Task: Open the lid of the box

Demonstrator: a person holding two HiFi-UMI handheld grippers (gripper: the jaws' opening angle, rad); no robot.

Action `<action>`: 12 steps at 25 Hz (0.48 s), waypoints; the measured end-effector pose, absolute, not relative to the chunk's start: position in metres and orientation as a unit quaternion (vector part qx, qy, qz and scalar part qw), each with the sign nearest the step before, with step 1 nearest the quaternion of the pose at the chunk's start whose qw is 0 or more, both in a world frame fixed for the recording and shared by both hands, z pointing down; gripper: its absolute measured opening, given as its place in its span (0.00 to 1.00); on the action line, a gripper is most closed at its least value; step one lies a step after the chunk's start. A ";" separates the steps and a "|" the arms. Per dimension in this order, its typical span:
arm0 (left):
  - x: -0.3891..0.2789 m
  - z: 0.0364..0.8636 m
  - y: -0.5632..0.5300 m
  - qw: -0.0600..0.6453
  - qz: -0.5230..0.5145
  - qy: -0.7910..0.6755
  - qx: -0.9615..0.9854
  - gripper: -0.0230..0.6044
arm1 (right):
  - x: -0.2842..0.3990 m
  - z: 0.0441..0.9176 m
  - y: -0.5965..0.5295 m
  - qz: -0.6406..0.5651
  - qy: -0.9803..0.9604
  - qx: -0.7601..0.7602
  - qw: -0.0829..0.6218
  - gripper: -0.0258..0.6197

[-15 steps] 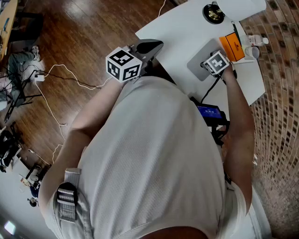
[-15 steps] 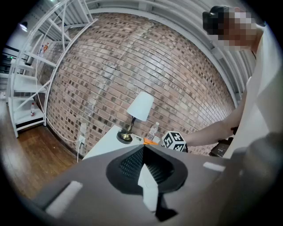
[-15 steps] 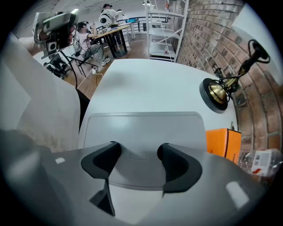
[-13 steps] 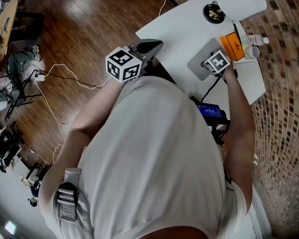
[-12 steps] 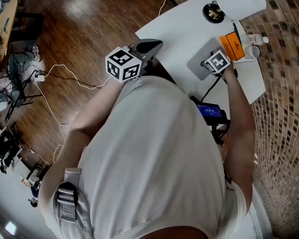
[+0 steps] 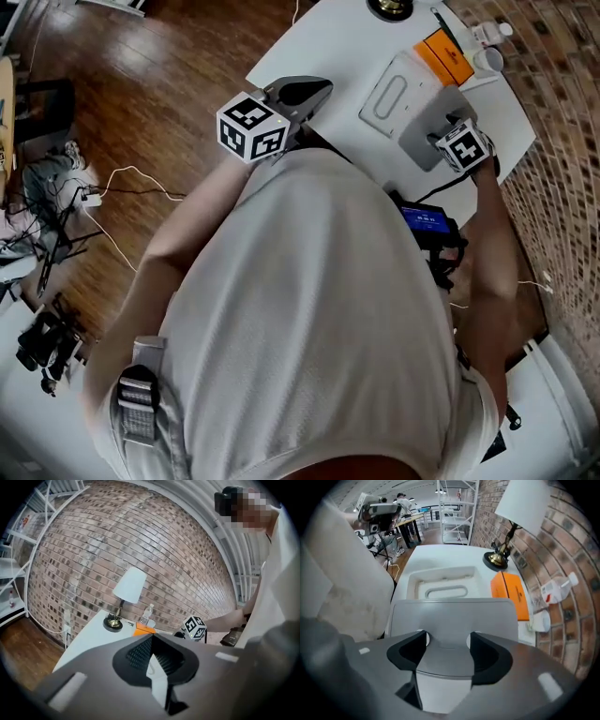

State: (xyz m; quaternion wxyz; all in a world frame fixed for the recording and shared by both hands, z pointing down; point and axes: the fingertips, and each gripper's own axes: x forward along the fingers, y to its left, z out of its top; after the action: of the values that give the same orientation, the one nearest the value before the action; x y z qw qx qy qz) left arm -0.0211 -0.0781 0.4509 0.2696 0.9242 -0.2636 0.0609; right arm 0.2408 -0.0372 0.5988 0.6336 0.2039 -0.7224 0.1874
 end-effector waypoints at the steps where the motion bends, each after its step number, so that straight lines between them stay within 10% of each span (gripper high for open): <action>1: -0.014 0.449 -0.078 0.267 0.063 -0.256 0.927 0.04 | 0.252 0.607 -0.023 0.190 -0.715 0.199 0.643 0.50; 12: 0.012 0.445 -0.068 0.255 0.097 -0.240 0.932 0.04 | 0.291 0.702 0.024 0.183 -0.688 0.138 0.688 0.50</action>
State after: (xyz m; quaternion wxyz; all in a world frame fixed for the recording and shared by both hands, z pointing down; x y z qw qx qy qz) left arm 0.0121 -0.0679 0.4454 0.2549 0.9317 -0.2399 0.0970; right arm 0.2910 0.0237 0.7021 0.6884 0.1378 -0.6883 0.1828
